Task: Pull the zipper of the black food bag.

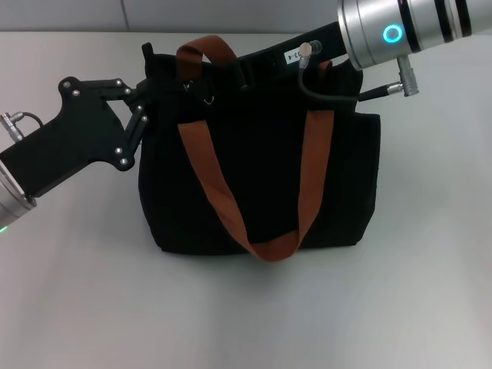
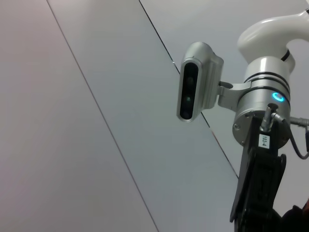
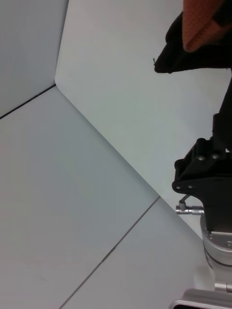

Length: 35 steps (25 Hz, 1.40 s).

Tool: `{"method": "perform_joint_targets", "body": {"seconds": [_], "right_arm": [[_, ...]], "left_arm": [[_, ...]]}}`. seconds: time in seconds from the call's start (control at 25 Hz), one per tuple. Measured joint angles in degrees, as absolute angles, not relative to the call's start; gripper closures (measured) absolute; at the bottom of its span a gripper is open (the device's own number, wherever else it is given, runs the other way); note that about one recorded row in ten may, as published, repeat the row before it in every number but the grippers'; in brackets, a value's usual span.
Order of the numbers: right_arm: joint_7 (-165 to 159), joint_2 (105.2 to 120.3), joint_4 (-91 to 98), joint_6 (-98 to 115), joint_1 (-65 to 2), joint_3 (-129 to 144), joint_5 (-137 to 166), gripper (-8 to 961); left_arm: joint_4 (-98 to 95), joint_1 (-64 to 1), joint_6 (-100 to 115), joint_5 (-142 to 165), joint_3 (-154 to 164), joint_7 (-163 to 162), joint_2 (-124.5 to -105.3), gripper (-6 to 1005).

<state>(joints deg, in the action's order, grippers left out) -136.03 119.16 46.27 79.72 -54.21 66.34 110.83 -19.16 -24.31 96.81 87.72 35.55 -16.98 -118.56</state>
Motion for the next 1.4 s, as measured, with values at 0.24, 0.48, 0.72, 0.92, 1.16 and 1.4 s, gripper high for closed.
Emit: {"method": "perform_joint_targets", "body": {"seconds": [0.24, 0.48, 0.72, 0.92, 1.16, 1.4], "right_arm": [[-136.95, 119.09, 47.36, 80.95, -54.24, 66.35, 111.42, 953], [-137.94, 119.09, 47.37, 81.01, -54.63, 66.36, 112.39, 952], [-139.70, 119.11, 48.87, 81.12, -54.99, 66.61, 114.53, 952], [-141.44, 119.15, 50.89, 81.21, -54.91, 67.20, 115.28, 951], [-144.01, 119.18, 52.77, 81.43, -54.73, 67.60, 117.98, 950], [-146.27, 119.28, 54.46, 81.07, -54.33, 69.21, 120.12, 949]], "left_arm": [[-19.16, -24.32, 96.74, 87.71, 35.41, -16.71, -118.56, 955], [-19.16, -24.35, 96.70, 87.70, 35.42, -16.62, -118.62, 955], [-19.16, -24.35, 96.79, 87.71, 35.42, -16.61, -118.65, 954], [-19.16, -24.35, 96.82, 87.71, 35.38, -16.61, -118.65, 953], [-19.14, -24.35, 96.68, 87.73, 34.60, -16.61, -118.66, 953], [-18.73, -24.28, 96.77, 87.18, 34.49, -16.66, -118.65, 952]]}}
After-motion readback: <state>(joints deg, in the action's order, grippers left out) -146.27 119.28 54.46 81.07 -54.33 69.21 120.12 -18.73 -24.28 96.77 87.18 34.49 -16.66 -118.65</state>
